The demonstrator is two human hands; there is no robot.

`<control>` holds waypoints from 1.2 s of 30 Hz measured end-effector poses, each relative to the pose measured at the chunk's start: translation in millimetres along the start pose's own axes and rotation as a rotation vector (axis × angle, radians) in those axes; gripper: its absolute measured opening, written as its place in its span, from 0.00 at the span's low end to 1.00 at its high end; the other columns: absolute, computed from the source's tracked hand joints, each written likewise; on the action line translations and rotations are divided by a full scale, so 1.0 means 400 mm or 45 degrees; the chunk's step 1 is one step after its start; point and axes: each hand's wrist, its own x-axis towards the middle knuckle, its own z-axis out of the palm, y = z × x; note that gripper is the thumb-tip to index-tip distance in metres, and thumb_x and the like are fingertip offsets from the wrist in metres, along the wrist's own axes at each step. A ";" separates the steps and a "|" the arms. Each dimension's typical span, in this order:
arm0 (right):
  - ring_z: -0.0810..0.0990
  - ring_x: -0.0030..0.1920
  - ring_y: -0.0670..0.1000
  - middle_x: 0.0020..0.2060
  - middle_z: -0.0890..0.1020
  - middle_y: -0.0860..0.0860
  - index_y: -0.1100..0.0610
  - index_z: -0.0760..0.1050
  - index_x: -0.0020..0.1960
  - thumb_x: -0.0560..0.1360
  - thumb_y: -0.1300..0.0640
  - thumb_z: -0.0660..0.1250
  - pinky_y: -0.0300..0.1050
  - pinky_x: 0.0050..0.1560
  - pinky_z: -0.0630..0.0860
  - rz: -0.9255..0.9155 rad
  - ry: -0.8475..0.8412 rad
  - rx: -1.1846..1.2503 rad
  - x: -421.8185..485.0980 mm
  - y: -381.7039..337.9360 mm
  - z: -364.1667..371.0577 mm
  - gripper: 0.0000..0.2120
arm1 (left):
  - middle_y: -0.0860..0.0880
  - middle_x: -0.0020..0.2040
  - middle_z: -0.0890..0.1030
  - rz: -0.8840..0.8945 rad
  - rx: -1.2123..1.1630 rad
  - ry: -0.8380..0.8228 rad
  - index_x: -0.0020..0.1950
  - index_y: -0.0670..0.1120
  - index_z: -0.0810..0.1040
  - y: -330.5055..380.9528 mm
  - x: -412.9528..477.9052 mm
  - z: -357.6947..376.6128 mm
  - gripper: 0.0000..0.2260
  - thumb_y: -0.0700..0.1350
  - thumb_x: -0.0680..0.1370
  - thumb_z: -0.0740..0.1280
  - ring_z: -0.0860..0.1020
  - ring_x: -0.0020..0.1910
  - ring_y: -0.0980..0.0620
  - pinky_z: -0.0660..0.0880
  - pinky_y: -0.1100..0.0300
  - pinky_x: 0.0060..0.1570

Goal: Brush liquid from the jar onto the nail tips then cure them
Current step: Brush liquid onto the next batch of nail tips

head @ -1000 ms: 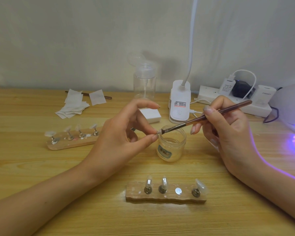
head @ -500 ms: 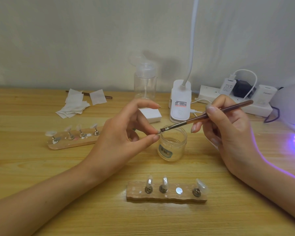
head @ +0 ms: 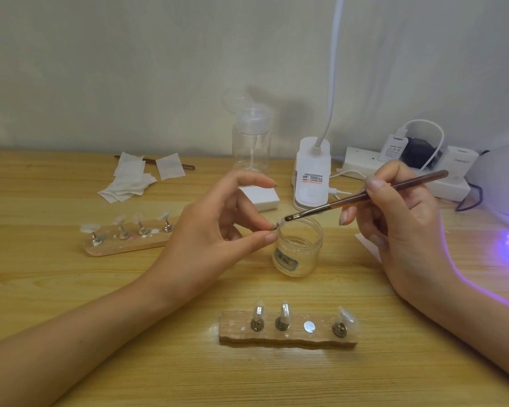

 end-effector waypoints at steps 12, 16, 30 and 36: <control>0.64 0.20 0.45 0.28 0.81 0.56 0.55 0.67 0.40 0.80 0.59 0.60 0.33 0.22 0.61 0.008 -0.004 -0.037 -0.004 0.000 0.001 0.09 | 0.49 0.40 0.82 -0.034 -0.003 0.002 0.63 0.54 0.76 0.015 0.001 0.001 0.22 0.46 0.70 0.75 0.84 0.44 0.52 0.79 0.42 0.43; 0.64 0.19 0.45 0.31 0.83 0.56 0.52 0.68 0.40 0.79 0.57 0.61 0.31 0.22 0.63 -0.011 -0.051 0.004 -0.001 -0.002 0.005 0.09 | 0.49 0.40 0.82 -0.040 -0.002 -0.002 0.63 0.54 0.76 0.016 0.000 0.001 0.22 0.46 0.70 0.75 0.84 0.44 0.52 0.78 0.41 0.44; 0.64 0.20 0.45 0.30 0.82 0.56 0.50 0.70 0.38 0.79 0.58 0.60 0.32 0.23 0.63 -0.017 -0.013 0.000 -0.001 -0.001 0.003 0.11 | 0.50 0.39 0.81 -0.051 -0.030 0.002 0.62 0.54 0.77 0.015 0.000 0.002 0.22 0.46 0.69 0.75 0.84 0.43 0.53 0.78 0.45 0.42; 0.65 0.21 0.46 0.31 0.82 0.58 0.53 0.68 0.40 0.79 0.57 0.62 0.33 0.25 0.64 0.034 -0.053 -0.071 -0.005 0.004 0.003 0.10 | 0.51 0.39 0.81 -0.046 -0.017 0.001 0.62 0.55 0.76 0.014 0.001 0.002 0.22 0.46 0.70 0.75 0.84 0.44 0.53 0.79 0.45 0.43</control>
